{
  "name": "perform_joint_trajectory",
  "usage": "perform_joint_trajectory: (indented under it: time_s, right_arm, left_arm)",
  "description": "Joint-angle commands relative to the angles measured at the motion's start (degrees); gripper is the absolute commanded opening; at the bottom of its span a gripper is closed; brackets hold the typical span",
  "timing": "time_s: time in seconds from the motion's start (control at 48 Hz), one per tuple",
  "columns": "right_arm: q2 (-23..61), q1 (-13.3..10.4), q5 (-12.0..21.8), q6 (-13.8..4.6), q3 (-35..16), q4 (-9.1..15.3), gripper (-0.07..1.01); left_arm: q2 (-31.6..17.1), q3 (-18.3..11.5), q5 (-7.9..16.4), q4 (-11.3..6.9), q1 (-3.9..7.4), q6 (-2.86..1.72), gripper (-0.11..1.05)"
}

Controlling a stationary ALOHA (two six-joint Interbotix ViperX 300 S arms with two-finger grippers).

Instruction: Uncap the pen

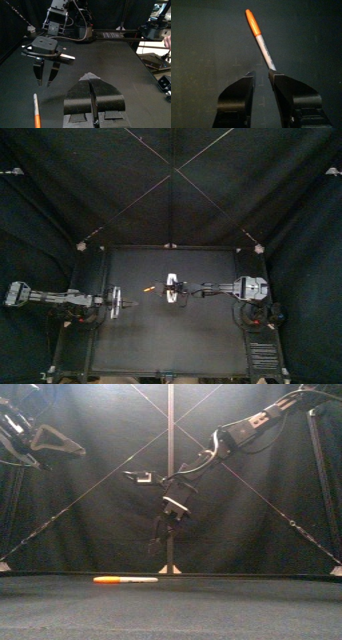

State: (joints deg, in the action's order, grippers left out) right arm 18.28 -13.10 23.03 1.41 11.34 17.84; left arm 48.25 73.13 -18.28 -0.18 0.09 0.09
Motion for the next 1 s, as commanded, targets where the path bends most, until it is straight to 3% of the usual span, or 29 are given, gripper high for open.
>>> perform_joint_trajectory:
  time_s: [0.021,0.146,0.333,0.604,1.0]
  right_arm:
    - [0.70,-1.14,1.32,-0.09,-4.75,0.00,0.72]
    - [3.08,-2.02,2.37,1.05,-7.03,-0.53,0.72]
    - [6.24,-3.60,3.52,3.25,-9.58,-3.60,0.73]
    - [6.94,-4.57,4.31,3.34,-10.11,-5.98,0.73]
    - [9.76,-4.39,4.75,3.34,-10.46,-6.50,0.73]
  left_arm:
    - [-0.18,-0.62,-0.26,0.00,0.26,0.09,0.00]
    - [-0.18,-0.53,-0.26,0.00,0.26,0.09,0.00]
    - [-0.18,-0.53,-0.26,0.00,0.26,0.09,0.00]
    - [-0.09,-0.53,-0.26,0.00,0.26,0.09,0.00]
    - [-0.18,-0.53,-0.26,0.09,0.79,0.09,0.01]
